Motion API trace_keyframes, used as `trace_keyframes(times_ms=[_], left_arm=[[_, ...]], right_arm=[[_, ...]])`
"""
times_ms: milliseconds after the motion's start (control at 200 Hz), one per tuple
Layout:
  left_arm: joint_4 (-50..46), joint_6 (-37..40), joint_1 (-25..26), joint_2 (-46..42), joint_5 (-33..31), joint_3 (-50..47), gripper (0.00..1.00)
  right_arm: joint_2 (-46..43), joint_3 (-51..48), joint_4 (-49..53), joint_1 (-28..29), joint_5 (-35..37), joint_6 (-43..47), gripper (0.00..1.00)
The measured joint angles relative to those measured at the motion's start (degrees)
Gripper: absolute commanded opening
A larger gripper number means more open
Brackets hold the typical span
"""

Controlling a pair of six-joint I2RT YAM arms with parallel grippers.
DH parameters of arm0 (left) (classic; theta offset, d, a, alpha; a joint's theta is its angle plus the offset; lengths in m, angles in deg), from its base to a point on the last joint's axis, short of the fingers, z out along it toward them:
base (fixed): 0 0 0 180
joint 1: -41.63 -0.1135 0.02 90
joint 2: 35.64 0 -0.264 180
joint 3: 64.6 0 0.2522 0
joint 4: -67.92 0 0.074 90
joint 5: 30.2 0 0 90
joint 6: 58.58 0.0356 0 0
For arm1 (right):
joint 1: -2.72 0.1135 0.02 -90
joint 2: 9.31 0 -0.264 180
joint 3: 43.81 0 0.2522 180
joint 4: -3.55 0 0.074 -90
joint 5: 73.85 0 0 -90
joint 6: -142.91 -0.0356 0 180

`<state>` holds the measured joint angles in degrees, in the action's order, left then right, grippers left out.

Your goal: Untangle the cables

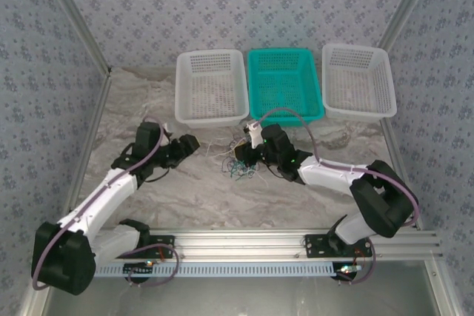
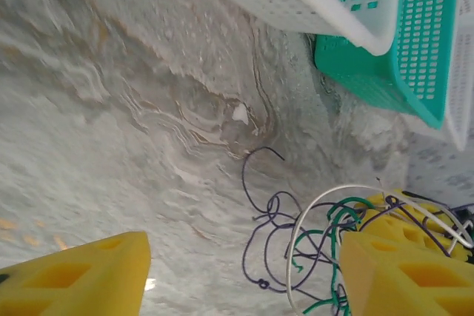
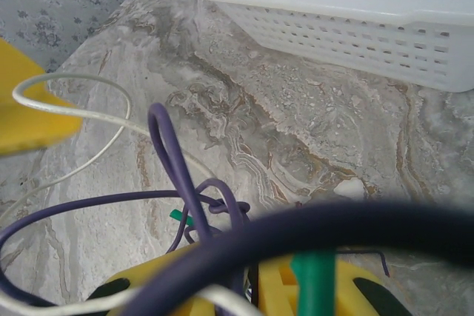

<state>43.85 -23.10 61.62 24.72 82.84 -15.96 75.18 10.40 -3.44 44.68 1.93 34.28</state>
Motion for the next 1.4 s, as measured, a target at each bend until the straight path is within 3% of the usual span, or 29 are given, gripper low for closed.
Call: trace_keyframes(times_ms=[145,265,285,380,425,680,839,969,1109,1234,1294,1349,1399], left_arm=[[10.75,-6.29,2.95,4.42,2.78,-2.08,0.80],[19.87,-10.69,4.90,10.23,4.87,-2.45,0.64],[21.20,-11.63,5.22,11.23,5.03,-2.45,0.59],[24.41,-13.46,6.58,14.43,5.81,-2.34,0.14],[25.20,-14.23,6.99,14.88,5.92,-2.32,0.00],[23.74,-14.34,5.11,9.81,5.44,0.48,0.00],[17.55,-11.41,-2.71,-0.02,5.81,6.47,0.00],[11.06,-8.52,-9.55,-5.07,6.80,14.51,0.00],[7.13,-5.88,-14.03,-6.43,7.48,22.75,0.00],[4.79,-3.78,-14.75,-6.45,7.93,26.56,0.00],[3.54,-2.84,-14.75,-6.36,8.24,26.93,0.00],[1.95,-1.81,-14.75,-6.29,8.24,26.95,0.00],[0.20,-0.81,-14.75,-6.27,8.20,26.95,0.00]], right_arm=[[0.02,0.00,0.00,-0.09,-0.87,-0.07,0.17],[-0.04,0.00,0.02,-0.09,-1.51,-0.55,0.18],[-0.07,0.00,0.02,-0.09,-1.55,-0.66,0.18],[-0.46,0.00,0.02,-0.09,-1.53,-1.14,0.18],[-0.68,0.00,0.02,-0.09,-1.49,-1.31,0.18],[-1.16,-0.17,0.24,-0.09,-0.11,-1.70,0.22],[-1.05,-0.33,5.73,-0.02,7.48,-1.42,0.25],[-0.81,-2.01,7.78,-0.50,12.33,-1.92,0.34],[0.46,-4.48,11.15,-1.49,15.28,-3.10,0.25],[0.92,-7.30,12.41,-1.70,16.04,-4.87,0.26],[0.90,-7.78,12.46,-1.70,16.04,-5.42,0.33],[0.66,-7.85,12.50,-1.70,15.96,-5.66,0.61],[-0.31,-7.85,12.90,-1.70,15.76,-6.03,0.73]])
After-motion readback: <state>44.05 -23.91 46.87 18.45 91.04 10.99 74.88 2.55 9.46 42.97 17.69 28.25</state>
